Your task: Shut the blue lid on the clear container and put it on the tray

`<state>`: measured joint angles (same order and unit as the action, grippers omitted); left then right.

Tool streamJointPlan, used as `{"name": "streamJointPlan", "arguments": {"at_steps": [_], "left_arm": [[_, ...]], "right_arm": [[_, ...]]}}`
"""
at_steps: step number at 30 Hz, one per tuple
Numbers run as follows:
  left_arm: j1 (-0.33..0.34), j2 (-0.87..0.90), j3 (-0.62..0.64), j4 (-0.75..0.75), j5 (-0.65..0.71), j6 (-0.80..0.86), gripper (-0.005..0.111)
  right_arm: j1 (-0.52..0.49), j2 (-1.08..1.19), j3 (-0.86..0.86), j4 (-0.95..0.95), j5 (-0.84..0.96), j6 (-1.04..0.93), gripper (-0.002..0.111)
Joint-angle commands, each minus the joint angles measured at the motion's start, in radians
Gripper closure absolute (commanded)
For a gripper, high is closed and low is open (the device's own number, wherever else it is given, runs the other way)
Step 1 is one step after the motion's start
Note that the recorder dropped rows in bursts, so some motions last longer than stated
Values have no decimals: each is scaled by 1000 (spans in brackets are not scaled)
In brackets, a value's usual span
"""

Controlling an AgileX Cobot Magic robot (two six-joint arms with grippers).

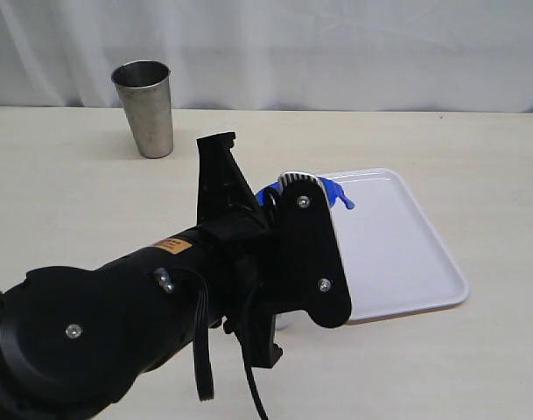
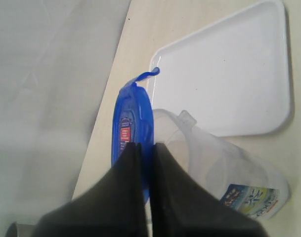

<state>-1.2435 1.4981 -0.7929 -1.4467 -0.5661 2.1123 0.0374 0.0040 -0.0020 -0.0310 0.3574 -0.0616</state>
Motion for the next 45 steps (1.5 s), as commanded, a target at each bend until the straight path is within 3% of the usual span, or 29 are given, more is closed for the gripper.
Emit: {"name": "streamJointPlan", "arguments": {"at_steps": [1, 32, 35, 45], "left_arm": [[-2, 0, 1, -11, 10, 26, 107], [-2, 0, 3, 48, 25, 26, 107], [-2, 0, 63, 42, -82, 26, 107], [-2, 0, 92, 108, -29, 26, 107]], "right_arm": [[-4, -4, 2, -3, -2, -3, 104], [-4, -4, 2, -3, -2, -3, 104], [-4, -4, 2, -3, -2, -3, 104], [-4, -4, 2, -3, -2, -3, 104]]}}
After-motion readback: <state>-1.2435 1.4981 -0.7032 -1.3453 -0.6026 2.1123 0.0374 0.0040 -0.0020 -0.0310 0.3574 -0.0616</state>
